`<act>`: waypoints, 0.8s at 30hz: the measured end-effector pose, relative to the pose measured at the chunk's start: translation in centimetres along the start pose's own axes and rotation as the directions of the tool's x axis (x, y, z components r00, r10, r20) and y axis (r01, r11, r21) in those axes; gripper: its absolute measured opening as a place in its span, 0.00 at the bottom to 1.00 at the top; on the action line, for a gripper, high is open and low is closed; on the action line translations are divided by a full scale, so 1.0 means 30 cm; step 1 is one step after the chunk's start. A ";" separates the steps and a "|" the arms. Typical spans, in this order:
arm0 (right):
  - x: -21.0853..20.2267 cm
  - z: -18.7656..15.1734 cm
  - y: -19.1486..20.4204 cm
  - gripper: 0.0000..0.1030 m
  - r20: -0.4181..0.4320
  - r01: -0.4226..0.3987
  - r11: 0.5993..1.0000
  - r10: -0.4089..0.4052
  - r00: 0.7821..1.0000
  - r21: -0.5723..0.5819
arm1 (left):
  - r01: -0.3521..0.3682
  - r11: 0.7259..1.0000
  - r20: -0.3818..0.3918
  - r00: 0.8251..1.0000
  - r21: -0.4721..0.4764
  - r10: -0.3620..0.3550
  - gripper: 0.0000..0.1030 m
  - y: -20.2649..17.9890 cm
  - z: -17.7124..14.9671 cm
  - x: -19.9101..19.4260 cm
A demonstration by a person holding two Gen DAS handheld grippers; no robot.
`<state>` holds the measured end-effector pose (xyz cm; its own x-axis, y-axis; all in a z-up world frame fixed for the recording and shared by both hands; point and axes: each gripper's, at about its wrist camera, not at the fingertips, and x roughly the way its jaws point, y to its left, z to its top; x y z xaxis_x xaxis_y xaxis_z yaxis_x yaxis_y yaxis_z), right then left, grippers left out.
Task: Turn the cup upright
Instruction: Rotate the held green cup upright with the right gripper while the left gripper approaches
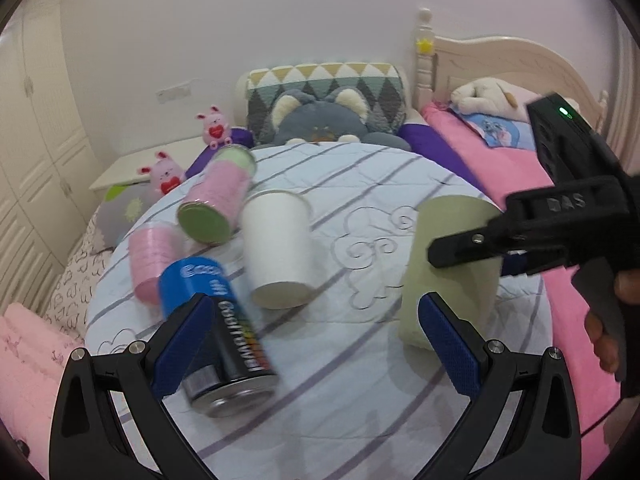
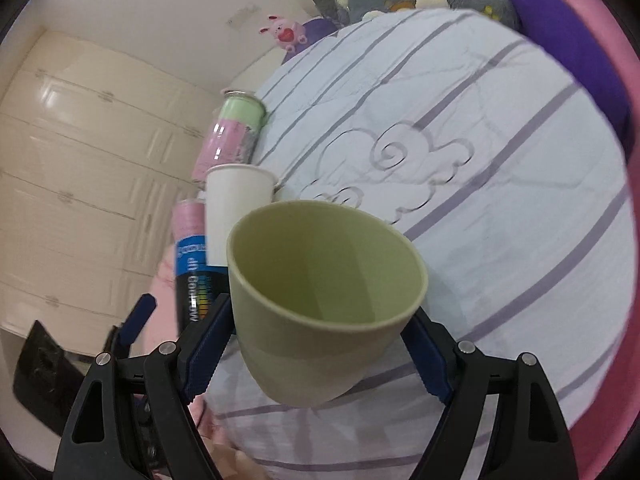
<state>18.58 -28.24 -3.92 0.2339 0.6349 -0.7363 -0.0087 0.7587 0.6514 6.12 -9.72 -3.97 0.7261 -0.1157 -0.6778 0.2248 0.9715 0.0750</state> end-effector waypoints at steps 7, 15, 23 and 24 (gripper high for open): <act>0.035 0.084 -0.031 0.80 -0.087 0.031 0.998 -0.035 0.996 -0.051 | 0.020 0.999 -0.018 1.000 0.035 -0.020 1.00 -0.099 0.032 0.035; 0.112 0.124 -0.042 0.82 -0.153 -0.028 0.997 0.016 0.988 -0.077 | 0.034 0.999 -0.066 0.997 0.016 -0.033 1.00 -0.159 0.080 0.092; -0.052 0.107 -0.143 0.83 -0.070 -0.135 0.991 0.135 0.988 0.010 | 0.151 0.986 -0.163 0.973 -0.075 -0.161 1.00 -0.203 0.130 0.175; -0.070 0.104 -0.156 0.83 -0.055 -0.135 0.991 0.135 0.989 0.016 | 0.139 0.987 -0.170 0.974 -0.083 -0.151 1.00 -0.208 0.138 0.189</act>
<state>21.17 -33.58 -4.85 0.1768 0.7388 -0.6503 -0.0242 0.6637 0.7476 11.54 -17.29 -5.25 0.5626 -0.2245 -0.7956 0.2688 0.9598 -0.0808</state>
